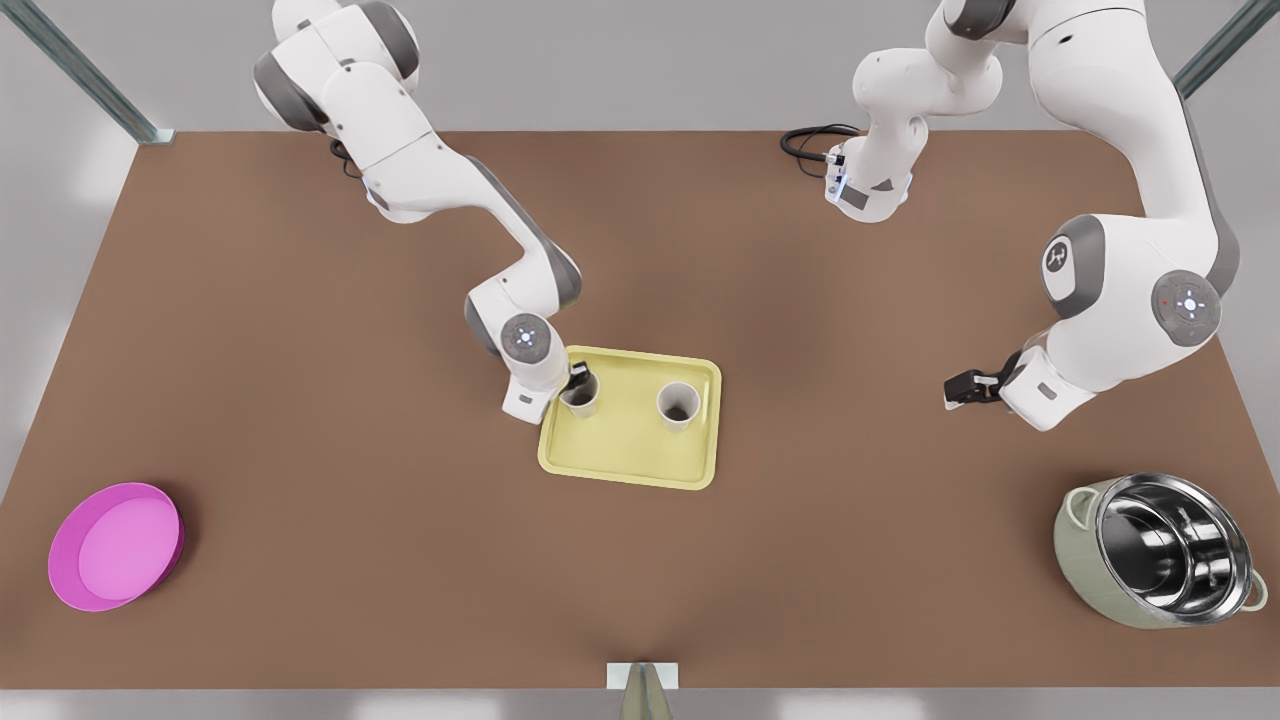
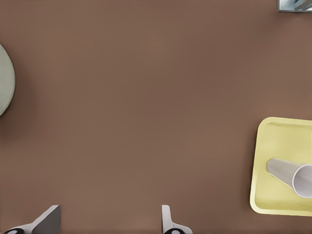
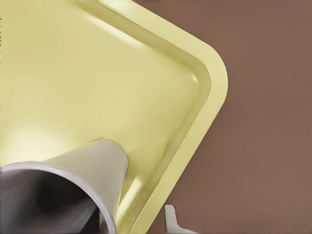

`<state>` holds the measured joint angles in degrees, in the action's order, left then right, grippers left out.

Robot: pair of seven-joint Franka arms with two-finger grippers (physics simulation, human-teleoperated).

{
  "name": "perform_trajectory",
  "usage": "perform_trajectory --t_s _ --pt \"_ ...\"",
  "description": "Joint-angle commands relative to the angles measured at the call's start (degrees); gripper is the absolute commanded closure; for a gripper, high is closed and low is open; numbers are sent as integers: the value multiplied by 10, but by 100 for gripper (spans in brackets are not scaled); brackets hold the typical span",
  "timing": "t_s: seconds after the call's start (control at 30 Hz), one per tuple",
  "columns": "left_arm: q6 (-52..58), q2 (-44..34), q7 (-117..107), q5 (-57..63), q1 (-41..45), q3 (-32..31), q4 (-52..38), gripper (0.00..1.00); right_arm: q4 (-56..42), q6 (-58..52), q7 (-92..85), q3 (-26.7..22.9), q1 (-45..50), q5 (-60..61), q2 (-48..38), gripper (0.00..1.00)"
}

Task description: Use the left arm to pick up the white IKEA cup from the tray and place it on the middle-left position; use the right arm to pick up the white IKEA cup from the tray and place it on the middle-right position

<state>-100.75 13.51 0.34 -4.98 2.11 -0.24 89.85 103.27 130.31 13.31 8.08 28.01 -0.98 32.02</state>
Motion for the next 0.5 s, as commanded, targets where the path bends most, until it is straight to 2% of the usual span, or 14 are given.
perform_trajectory --t_s 0.0,0.17,0.23,0.33,0.47 --pt "-1 -1 -2 1 0 0 0 0 -3 13 20 0 0 -12 1 54" --pt "-1 -1 -3 1 1 1 2 0 -7 14 20 0 0 -13 12 77" --pt "-1 -1 -3 1 1 1 2 0 -8 14 20 0 0 -13 12 89" --pt "-1 -1 -3 1 1 1 2 0 -24 12 21 0 -3 -8 2 97" --pt "4 -5 -24 1 21 0 4 0 -24 -34 0 7 -96 -7 -95 98"
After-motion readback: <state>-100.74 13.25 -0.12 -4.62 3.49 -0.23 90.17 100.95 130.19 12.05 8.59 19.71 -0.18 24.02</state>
